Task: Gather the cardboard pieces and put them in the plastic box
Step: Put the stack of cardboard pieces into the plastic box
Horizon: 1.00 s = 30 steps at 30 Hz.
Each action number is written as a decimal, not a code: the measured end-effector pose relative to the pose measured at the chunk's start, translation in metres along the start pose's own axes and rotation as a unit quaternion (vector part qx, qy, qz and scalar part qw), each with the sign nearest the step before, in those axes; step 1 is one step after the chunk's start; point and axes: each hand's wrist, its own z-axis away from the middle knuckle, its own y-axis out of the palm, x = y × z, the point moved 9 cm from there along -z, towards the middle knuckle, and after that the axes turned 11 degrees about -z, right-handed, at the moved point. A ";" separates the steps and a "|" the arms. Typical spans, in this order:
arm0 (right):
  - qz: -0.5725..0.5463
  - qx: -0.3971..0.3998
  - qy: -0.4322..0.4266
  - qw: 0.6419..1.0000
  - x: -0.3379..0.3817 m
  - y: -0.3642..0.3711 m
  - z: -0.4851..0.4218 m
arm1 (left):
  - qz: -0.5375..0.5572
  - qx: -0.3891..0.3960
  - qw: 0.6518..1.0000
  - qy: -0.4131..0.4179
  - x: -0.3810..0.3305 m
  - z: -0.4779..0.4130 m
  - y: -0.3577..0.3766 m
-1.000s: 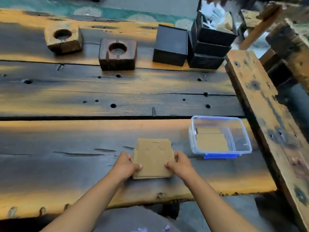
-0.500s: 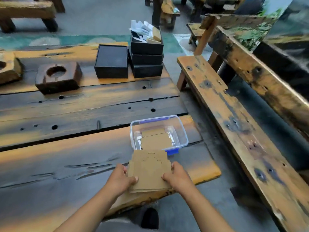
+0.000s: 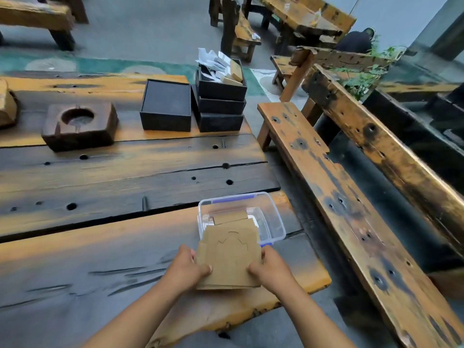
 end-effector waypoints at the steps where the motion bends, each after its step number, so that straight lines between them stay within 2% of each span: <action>1: 0.008 -0.005 -0.001 1.000 0.004 0.000 0.000 | -0.006 -0.001 1.000 -0.002 0.001 -0.002 -0.004; 15: 0.076 0.023 -0.009 0.997 0.028 0.017 -0.028 | -0.002 -0.026 0.999 -0.029 0.014 -0.020 -0.016; 20: 0.057 0.024 -0.017 0.998 0.035 -0.002 -0.058 | 0.012 -0.049 0.998 -0.024 -0.013 -0.033 -0.011; 30: 0.049 0.056 -0.054 0.996 0.048 -0.045 -0.130 | -0.034 -0.112 0.992 -0.055 -0.081 -0.062 -0.001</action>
